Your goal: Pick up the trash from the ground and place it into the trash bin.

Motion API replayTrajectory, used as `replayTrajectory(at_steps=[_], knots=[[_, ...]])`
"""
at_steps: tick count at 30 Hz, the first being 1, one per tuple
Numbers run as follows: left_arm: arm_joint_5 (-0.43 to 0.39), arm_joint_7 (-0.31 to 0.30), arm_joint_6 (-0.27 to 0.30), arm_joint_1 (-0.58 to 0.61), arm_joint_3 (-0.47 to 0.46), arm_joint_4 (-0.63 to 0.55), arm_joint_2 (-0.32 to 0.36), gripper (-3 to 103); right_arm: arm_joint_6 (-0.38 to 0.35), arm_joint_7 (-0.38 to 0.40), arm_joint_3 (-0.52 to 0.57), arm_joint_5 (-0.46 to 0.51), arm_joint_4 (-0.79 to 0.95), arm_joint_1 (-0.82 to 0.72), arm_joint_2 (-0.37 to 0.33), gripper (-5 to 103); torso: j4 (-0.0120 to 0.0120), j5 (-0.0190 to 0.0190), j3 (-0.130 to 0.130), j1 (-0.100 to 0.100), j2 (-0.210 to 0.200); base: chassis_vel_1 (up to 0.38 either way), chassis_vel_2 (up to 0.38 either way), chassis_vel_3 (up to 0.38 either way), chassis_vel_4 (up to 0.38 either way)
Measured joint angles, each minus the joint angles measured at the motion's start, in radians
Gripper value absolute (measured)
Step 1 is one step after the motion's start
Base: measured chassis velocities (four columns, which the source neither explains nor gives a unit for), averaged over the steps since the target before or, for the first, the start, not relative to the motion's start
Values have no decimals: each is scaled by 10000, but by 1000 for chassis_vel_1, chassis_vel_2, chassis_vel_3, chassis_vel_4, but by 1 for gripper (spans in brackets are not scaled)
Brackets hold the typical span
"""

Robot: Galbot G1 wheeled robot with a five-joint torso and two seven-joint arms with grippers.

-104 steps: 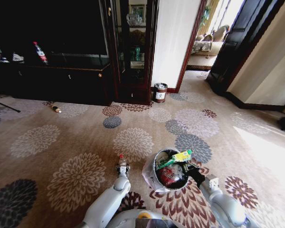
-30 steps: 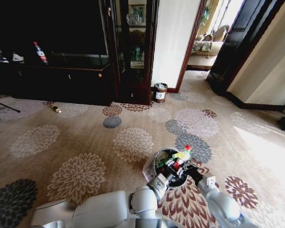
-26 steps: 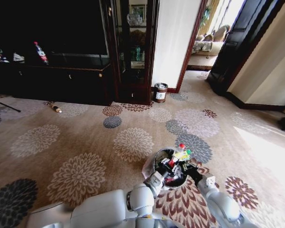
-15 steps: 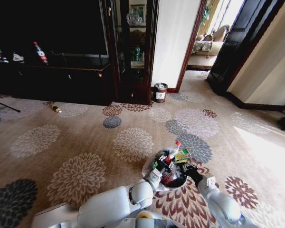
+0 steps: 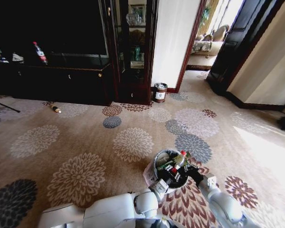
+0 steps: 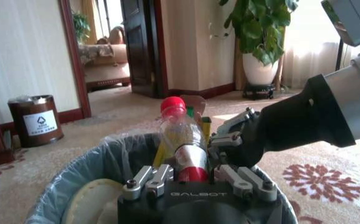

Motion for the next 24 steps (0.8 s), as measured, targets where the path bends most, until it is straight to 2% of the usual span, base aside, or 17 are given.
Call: replayTrajectory(at_steps=[1,2,4,6,9,10,13,14,16,17,19,24], knots=[[-3,-9,51,54,9,-16,31,34,0,-15,-21,32,1,59,-32,2,2,2,0,0,0,0,0,0,0],[-3,-9,51,54,9,-16,31,34,0,-15,-21,32,1,59,-32,2,2,2,0,0,0,0,0,0,0],[10,-10,91,142,33,-96,68,45,67,-80,-31,76,5,163,-103,2,1,-3,0,0,0,0,0,0,0],[11,-12,99,148,32,-145,86,45,81,-97,-38,88,8,176,-113,2,2,-4,0,0,0,0,0,0,0],[18,-12,129,208,72,-526,251,61,90,-164,-59,142,11,189,-145,2,-1,-2,0,0,0,0,0,0,0],[18,-12,129,208,72,-526,251,61,90,-164,-59,142,11,189,-145,2,-1,-2,0,0,0,0,0,0,0],[24,8,102,213,21,-911,341,77,116,-184,-38,148,-8,176,-147,2,0,0,0,0,0,0,0,0,0],[24,8,102,213,21,-911,341,77,116,-184,-38,148,-8,176,-147,2,0,0,0,0,0,0,0,0,0],[-117,114,69,165,-255,-1264,340,89,120,-186,-23,149,-47,184,-162,2,0,-2,1,0,0,0,0,0,0],[-117,114,69,165,-255,-1264,340,89,120,-186,-23,149,-47,184,-162,2,0,-2,1,0,0,0,0,0,0],[-379,148,86,69,-809,-1611,382,97,119,-210,-35,161,-63,193,-191,2,-2,4,0,0,0,0,0,0,0],[-798,212,91,47,-1628,-2000,600,100,102,-184,-34,205,-69,231,-245,2,0,-1,0,0,0,0,0,0,0]])
